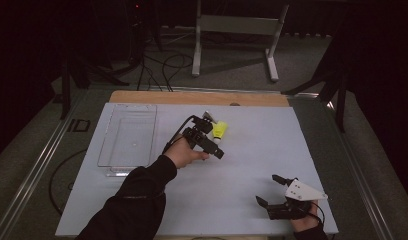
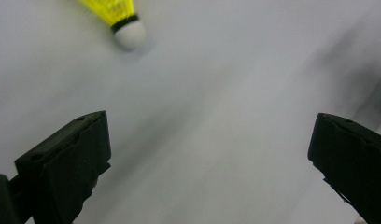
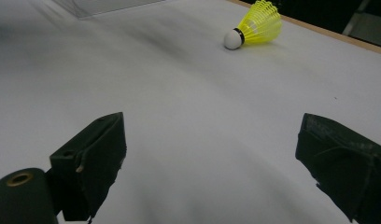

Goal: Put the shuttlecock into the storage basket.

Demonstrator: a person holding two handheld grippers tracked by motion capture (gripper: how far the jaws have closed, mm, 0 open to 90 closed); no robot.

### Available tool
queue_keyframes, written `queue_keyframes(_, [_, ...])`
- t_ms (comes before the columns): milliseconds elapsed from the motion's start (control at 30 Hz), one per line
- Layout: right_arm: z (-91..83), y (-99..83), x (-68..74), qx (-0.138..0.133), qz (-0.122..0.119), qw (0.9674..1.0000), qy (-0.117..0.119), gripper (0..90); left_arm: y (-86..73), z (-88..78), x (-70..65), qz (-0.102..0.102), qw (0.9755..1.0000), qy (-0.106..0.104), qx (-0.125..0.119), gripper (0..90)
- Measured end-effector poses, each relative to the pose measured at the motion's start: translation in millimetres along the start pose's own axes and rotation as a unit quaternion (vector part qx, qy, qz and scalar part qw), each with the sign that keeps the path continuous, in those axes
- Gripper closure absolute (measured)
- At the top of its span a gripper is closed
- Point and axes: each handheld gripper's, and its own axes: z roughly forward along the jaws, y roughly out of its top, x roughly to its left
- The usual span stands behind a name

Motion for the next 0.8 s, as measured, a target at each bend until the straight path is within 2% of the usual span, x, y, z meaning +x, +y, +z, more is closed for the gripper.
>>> queue_keyframes(100, [-0.2,-0.2,-0.1,0.0,0.004,1.0,0.001,8.8,5.5,4.5,-1.3,-0.009,0.9999,-0.007,-0.007,0.2])
queue_keyframes(233, [0.0,-0.2,0.0,-0.001,0.001,1.0,0.001,8.8,10.5,10.4,-1.4,-0.02,0.9996,-0.003,-0.021,0.2])
queue_keyframes(300, [0.1,-0.2,0.0,-0.001,0.001,1.0,0.001,8.8,12.8,13.7,-0.4,-0.032,0.999,-0.002,-0.032,0.2])
queue_keyframes(433, [0.2,-0.2,0.0,-0.001,0.002,1.0,0.001,8.8,17.2,18.5,1.6,-0.053,0.997,0.008,-0.055,0.2])
queue_keyframes(467, [0.2,-0.2,0.1,-0.001,0.002,1.0,0.001,8.8,18.1,19.1,1.9,-0.052,0.9966,0.013,-0.063,0.3])
queue_keyframes(533, [0.1,-0.3,0.0,-0.001,0.002,1.0,0.001,8.8,19.7,21.1,3.1,-0.065,0.9947,0.018,-0.078,0.3])
queue_keyframes(567, [0.3,-0.3,0.0,-0.001,0.002,1.0,0.002,8.8,20.6,22.8,4.1,-0.069,0.9942,0.017,-0.081,0.3])
queue_keyframes(700, [0.5,-0.5,0.4,0.0,0.003,1.0,0.002,8.8,22.8,31.4,5.9,-0.077,0.9928,0.039,-0.083,0.3])
queue_keyframes(767, [0.8,-0.7,0.0,0.0,0.004,1.0,0.004,8.8,24.1,37.6,6.7,-0.083,0.9912,0.053,-0.088,0.3])
queue_keyframes(800, [0.9,-0.7,0.0,0.0,0.003,1.0,0.004,8.8,24.6,40.6,7.5,-0.086,0.9909,0.051,-0.09,0.3])
